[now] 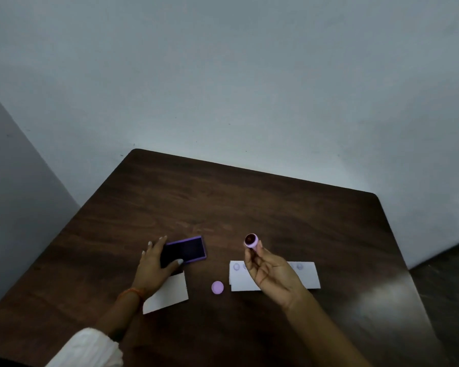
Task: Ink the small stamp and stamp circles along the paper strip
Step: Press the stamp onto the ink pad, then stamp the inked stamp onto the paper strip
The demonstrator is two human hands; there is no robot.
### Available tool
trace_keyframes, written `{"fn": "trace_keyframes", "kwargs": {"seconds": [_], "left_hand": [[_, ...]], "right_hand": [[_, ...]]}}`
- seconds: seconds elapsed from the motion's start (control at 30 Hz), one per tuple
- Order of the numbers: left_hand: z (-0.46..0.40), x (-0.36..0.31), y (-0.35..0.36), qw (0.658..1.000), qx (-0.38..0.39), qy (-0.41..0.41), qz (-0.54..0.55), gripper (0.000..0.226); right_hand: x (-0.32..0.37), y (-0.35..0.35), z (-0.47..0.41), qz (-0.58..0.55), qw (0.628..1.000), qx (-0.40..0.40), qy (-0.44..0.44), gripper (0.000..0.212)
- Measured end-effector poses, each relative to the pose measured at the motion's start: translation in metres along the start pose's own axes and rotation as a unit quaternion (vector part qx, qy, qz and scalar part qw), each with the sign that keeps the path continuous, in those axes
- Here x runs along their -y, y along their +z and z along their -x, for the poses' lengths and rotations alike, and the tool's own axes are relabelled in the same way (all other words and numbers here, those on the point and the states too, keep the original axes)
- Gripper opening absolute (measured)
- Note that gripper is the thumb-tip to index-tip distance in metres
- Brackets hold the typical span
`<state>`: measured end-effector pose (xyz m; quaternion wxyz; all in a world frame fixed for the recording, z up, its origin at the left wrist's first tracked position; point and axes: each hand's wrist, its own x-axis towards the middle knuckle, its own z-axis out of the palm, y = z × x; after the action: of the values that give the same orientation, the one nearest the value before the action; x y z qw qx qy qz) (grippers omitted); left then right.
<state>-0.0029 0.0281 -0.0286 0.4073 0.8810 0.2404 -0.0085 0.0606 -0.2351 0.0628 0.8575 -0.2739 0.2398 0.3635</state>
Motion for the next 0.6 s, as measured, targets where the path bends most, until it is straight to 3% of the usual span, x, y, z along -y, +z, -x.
{"fn": "trace_keyframes", "kwargs": {"seconds": [0.2, 0.47, 0.6], "left_hand": [[0.018, -0.044, 0.027, 0.997, -0.017, 0.079, 0.011, 0.07], [0.036, -0.088, 0.09, 0.978, 0.07, 0.191, -0.035, 0.066], [0.041, -0.103, 0.115, 0.957, 0.097, 0.261, -0.076, 0.064]], "right_hand": [[0.015, -0.024, 0.021, -0.048, 0.998, -0.009, -0.035, 0.025], [0.036, -0.058, 0.038, -0.062, 0.995, -0.02, -0.077, 0.029], [0.058, -0.082, 0.044, -0.08, 0.986, -0.052, -0.139, 0.024]]}}
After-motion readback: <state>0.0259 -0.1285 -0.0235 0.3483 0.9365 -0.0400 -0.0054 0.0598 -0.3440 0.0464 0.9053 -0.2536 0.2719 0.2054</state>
